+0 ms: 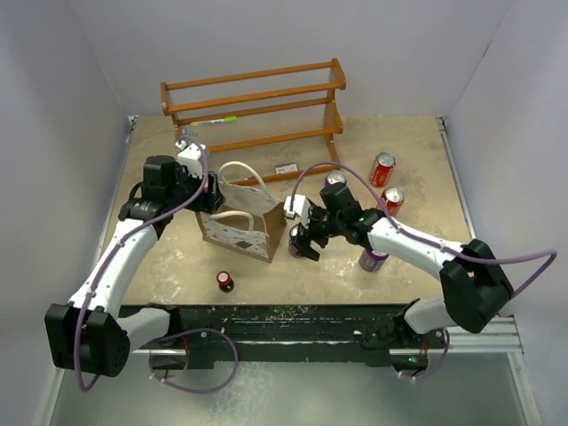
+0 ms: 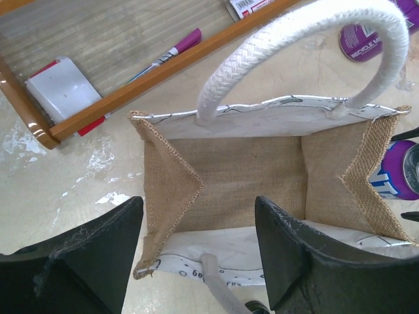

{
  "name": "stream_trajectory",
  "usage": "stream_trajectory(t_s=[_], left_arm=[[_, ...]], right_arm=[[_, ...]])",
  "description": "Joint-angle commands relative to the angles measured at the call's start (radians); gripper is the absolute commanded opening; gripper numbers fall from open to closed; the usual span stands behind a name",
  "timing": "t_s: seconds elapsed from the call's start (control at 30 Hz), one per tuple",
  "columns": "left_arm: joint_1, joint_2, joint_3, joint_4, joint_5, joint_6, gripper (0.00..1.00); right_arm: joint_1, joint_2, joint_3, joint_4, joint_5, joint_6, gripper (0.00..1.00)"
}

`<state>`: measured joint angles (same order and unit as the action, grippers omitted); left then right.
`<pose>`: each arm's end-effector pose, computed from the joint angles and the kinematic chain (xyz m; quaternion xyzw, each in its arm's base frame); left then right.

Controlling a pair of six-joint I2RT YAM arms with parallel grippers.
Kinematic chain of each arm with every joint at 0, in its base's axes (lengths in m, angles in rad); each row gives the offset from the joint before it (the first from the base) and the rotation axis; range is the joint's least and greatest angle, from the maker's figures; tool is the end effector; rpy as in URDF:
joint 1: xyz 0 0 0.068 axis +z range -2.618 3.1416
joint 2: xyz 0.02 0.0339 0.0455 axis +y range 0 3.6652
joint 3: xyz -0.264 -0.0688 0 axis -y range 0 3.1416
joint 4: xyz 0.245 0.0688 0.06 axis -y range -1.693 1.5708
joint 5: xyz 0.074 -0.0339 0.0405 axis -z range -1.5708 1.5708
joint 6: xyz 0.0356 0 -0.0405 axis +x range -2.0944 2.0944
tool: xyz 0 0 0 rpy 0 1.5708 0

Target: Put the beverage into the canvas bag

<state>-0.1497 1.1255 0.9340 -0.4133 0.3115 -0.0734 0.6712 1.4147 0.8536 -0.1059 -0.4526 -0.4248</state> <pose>0.2426 -0.0476 0.3027 0.1054 0.8715 -0.1876 0.4407 0.2265 0.1998 0.2291 -0.5404 0.6973 0.2526 0.3975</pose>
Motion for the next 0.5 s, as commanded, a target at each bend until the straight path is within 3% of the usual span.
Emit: stream_trajectory(t_s=[0.0, 0.17, 0.3, 0.47], left_arm=[[0.006, 0.034, 0.035, 0.002, 0.023, 0.038, 0.73], [0.006, 0.084, 0.054, -0.027, 0.045, 0.057, 0.7], [0.006, 0.112, 0.063, -0.05, 0.058, 0.071, 0.61], [0.006, 0.118, 0.059, -0.052, 0.076, 0.075, 0.54]], right_arm=[[0.011, 0.012, 0.038, 0.017, 0.008, 0.009, 0.85], [0.013, 0.006, 0.055, -0.003, 0.013, 0.006, 0.6], [0.012, -0.022, 0.087, -0.031, 0.035, -0.005, 0.38], [0.011, -0.062, 0.114, -0.041, 0.03, -0.009, 0.22]])
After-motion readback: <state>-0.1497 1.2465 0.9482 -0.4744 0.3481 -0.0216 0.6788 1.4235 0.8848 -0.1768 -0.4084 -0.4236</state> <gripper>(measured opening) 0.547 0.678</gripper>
